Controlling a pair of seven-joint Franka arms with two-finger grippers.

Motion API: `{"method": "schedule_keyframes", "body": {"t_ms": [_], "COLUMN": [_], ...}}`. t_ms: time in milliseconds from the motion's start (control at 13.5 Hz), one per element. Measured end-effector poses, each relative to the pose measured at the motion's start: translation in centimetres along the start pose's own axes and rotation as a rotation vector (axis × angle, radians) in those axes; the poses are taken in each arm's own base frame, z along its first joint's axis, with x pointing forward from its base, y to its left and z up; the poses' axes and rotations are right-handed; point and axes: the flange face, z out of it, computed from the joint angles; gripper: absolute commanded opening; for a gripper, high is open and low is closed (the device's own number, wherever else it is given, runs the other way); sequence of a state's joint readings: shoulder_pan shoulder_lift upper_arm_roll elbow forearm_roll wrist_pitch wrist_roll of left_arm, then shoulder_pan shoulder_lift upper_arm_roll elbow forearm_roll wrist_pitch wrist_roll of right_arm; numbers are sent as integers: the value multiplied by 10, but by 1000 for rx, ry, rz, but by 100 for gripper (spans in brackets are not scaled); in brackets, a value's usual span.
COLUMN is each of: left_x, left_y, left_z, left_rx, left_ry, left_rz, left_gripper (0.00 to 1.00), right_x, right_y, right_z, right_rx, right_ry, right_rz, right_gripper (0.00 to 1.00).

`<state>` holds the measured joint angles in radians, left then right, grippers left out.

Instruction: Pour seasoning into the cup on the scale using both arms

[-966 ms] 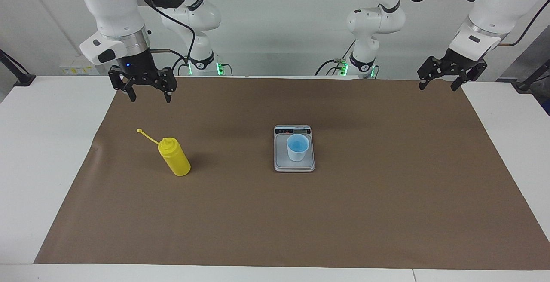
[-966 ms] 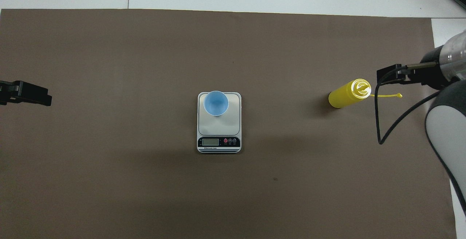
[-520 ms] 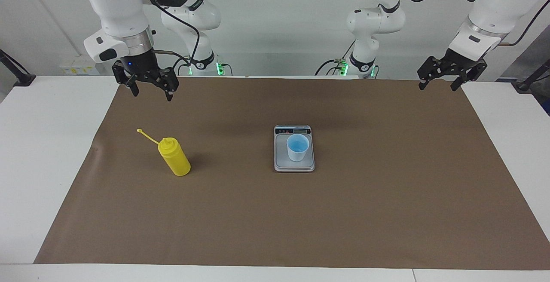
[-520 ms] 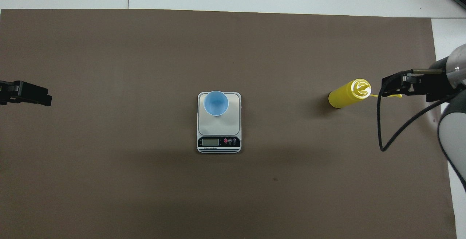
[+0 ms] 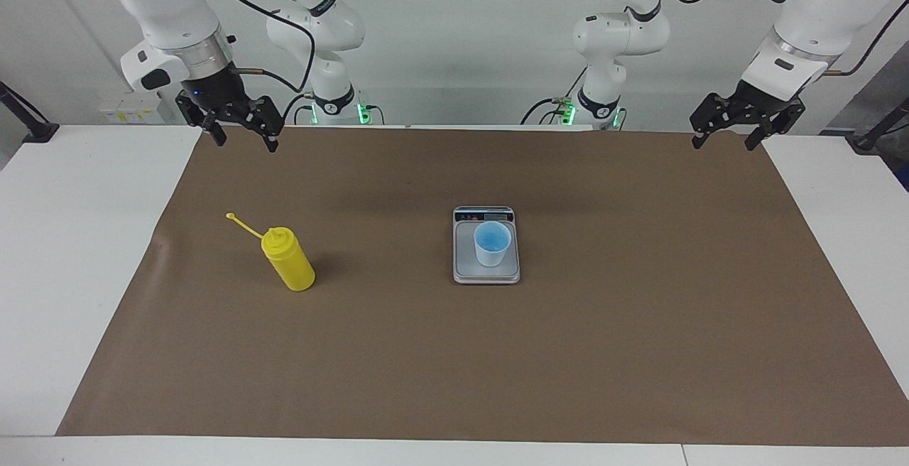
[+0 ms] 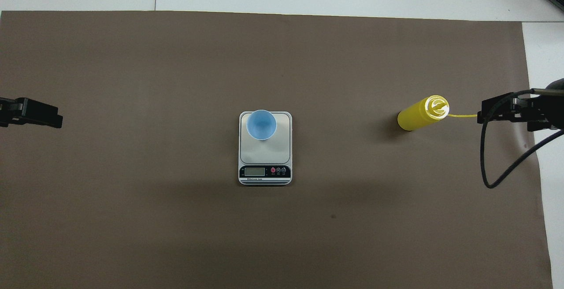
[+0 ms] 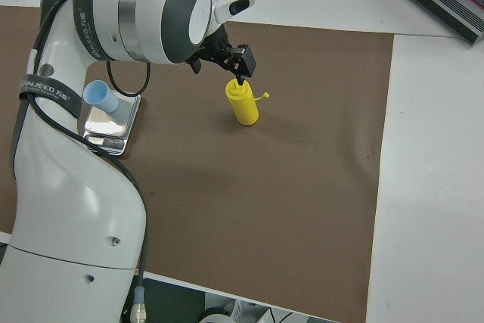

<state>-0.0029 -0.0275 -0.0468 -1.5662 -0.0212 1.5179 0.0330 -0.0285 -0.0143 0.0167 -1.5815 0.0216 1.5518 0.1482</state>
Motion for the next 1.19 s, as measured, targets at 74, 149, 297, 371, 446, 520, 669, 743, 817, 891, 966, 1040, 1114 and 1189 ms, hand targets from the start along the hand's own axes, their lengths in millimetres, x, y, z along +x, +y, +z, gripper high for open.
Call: {"method": "schedule_keyframes", "body": {"t_ms": [74, 149, 297, 371, 446, 520, 669, 743, 817, 891, 966, 1040, 1114, 1189], "left_x": [0, 0, 0, 0, 0, 0, 0, 0, 0, 0, 0, 0, 0, 0], "left_y": [0, 0, 0, 0, 0, 0, 0, 0, 0, 0, 0, 0, 0, 0], "left_z": [0, 0, 0, 0, 0, 0, 0, 0, 0, 0, 0, 0, 0, 0], "left_rx": [0, 0, 0, 0, 0, 0, 0, 0, 0, 0, 0, 0, 0, 0], "left_ry": [0, 0, 0, 0, 0, 0, 0, 0, 0, 0, 0, 0, 0, 0], "left_rz": [0, 0, 0, 0, 0, 0, 0, 0, 0, 0, 0, 0, 0, 0], "left_gripper": [100, 100, 100, 100, 100, 100, 100, 100, 100, 100, 100, 100, 100, 100], "right_x": [0, -1, -2, -3, -3, -3, -3, -3, -3, -3, -3, -2, -1, -1], "right_y": [-2, -4, -14, -16, -17, -16, -15, -15, -15, -15, -13, -10, -6, -2], "right_z": [1, 1, 2, 2, 2, 2, 2, 2, 2, 2, 2, 2, 2, 2], "right_rx": [0, -1, -4, -11, -20, -28, -38, -40, -40, -40, -40, -40, -40, -40], "right_ry": [-1, -3, -4, -2, -1, 1, 2, 3, 3, 3, 3, 2, 2, 2], "right_rz": [-3, -8, -26, -32, -35, -35, -34, -34, -35, -34, -32, -26, -18, -11], "right_gripper": [100, 100, 100, 100, 100, 100, 100, 100, 100, 100, 100, 100, 100, 100]}}
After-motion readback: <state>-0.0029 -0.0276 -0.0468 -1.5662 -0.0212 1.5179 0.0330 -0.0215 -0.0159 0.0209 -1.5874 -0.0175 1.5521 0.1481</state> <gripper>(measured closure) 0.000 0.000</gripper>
